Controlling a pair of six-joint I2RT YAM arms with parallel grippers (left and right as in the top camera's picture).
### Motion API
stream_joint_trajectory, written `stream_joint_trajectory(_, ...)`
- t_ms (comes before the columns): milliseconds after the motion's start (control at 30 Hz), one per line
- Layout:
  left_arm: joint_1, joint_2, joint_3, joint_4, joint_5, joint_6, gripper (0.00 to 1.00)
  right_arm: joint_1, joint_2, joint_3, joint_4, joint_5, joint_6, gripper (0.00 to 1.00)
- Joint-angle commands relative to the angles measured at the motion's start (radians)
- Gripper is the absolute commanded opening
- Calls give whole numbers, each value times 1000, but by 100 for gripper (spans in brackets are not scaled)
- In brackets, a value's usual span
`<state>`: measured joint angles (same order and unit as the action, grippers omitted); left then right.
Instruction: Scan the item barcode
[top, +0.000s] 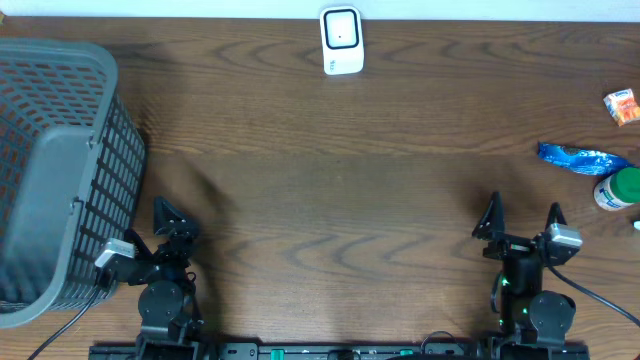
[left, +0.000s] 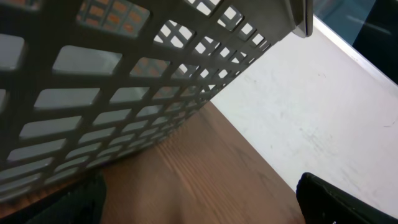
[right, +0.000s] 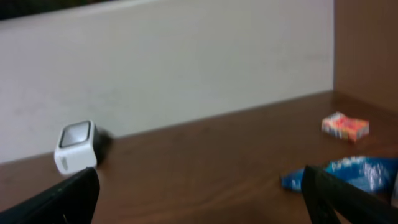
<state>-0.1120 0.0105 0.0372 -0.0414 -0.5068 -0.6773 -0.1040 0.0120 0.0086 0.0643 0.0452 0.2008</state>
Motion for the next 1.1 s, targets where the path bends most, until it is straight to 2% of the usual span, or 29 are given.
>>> stream_joint_trajectory(0,5,-3,-19,-29,-6,6,98,6,-6,-3,-58,8,8,99)
stream_joint_trajectory(167,5,-3,-19,-29,-6,6,98,6,-6,-3,-134,9,8,99)
stream_joint_trajectory(1067,5,-3,-19,-29,-6,6,98,6,-5,-3,-134,9,8,99)
